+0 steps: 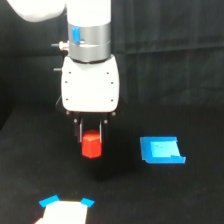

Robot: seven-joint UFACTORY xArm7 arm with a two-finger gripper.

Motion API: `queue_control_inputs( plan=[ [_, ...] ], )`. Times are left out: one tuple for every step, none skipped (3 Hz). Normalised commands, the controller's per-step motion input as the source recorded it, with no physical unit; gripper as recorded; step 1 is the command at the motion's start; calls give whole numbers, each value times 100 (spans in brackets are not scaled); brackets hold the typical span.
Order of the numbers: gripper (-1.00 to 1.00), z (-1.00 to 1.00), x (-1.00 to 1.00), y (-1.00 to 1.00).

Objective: Pick up the red object from the table

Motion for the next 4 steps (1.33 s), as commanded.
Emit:
queue_control_inputs(
  plan=[
    [-91,100,0,28],
    [-100,100,38,-15],
    [-98,41,3,89],
    [-100,-68,-2,-44]
  ],
)
